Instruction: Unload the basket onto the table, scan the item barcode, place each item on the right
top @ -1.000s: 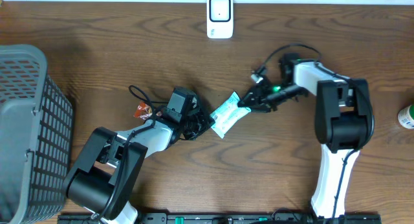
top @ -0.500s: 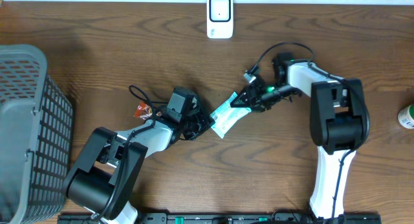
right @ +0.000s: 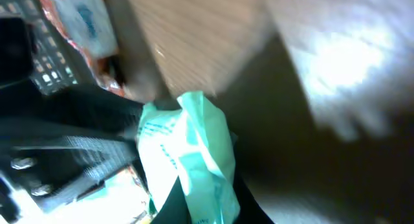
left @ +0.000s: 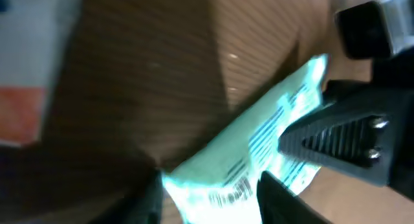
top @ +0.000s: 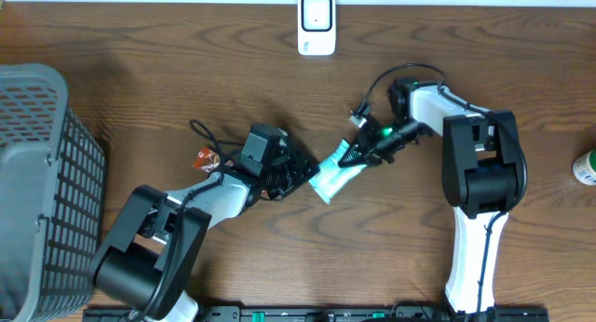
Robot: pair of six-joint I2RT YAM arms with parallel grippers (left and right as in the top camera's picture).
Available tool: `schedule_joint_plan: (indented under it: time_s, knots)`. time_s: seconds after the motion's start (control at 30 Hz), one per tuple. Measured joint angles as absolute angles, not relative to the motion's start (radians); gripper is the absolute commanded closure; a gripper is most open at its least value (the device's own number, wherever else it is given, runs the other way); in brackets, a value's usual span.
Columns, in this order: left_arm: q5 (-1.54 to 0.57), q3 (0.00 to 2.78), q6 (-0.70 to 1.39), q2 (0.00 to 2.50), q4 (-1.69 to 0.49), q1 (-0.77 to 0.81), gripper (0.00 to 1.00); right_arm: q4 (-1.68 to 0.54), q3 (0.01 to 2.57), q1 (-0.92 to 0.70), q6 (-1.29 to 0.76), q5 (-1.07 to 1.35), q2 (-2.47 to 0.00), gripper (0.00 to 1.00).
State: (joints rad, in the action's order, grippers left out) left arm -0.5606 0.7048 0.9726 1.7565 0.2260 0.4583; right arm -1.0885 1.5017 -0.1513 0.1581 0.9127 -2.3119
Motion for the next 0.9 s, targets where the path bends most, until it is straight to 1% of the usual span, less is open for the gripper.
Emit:
schedule_joint_plan:
  time_s: [0.1, 0.17, 0.3, 0.5, 0.53, 0.63, 0.67, 0.7, 0.8, 0.9]
  knots:
    - [-0.54, 0.706, 0.927, 1.702, 0.199, 0.456, 0.28, -1.176, 1.526, -0.135, 0.197, 0.878, -2.313, 0.99]
    - [-0.501, 0.716, 0.877, 1.62, 0.131, 0.448, 0.24, -1.212, 1.55, -0.123, 0.214, 0.866, -2.308, 0.99]
    - [-0.364, 0.791, 0.757, 1.391, -0.054, 0.41, 0.23, -1.249, 1.567, -0.102, 0.231, 0.864, -2.234, 0.99]
    - [-0.167, 0.842, 0.622, 1.066, -0.255, 0.353, 0.21, -1.257, 1.579, -0.093, 0.247, 0.898, -2.006, 0.98]
    - [-0.132, 0.842, 0.605, 1.023, -0.284, 0.353, 0.18, -1.24, 1.581, -0.094, 0.249, 0.902, -1.964, 0.99]
    - [-0.034, 0.843, 0.574, 0.918, -0.341, 0.353, 0.17, -1.12, 1.586, -0.101, 0.247, 0.875, -1.849, 0.98]
    - [-0.004, 0.843, 0.568, 0.892, -0.352, 0.353, 0.17, -1.034, 1.589, -0.11, 0.236, 0.807, -1.797, 0.98]
    - [0.023, 0.843, 0.564, 0.87, -0.361, 0.353, 0.17, -1.013, 1.589, -0.112, 0.228, 0.789, -1.786, 0.98]
    - [0.074, 0.843, 0.552, 0.824, -0.375, 0.353, 0.17, -0.83, 1.593, -0.162, 0.181, 0.573, -1.719, 0.99]
    - [0.102, 0.843, 0.548, 0.802, -0.405, 0.353, 0.17, -0.676, 1.594, -0.226, 0.159, 0.384, -1.707, 0.99]
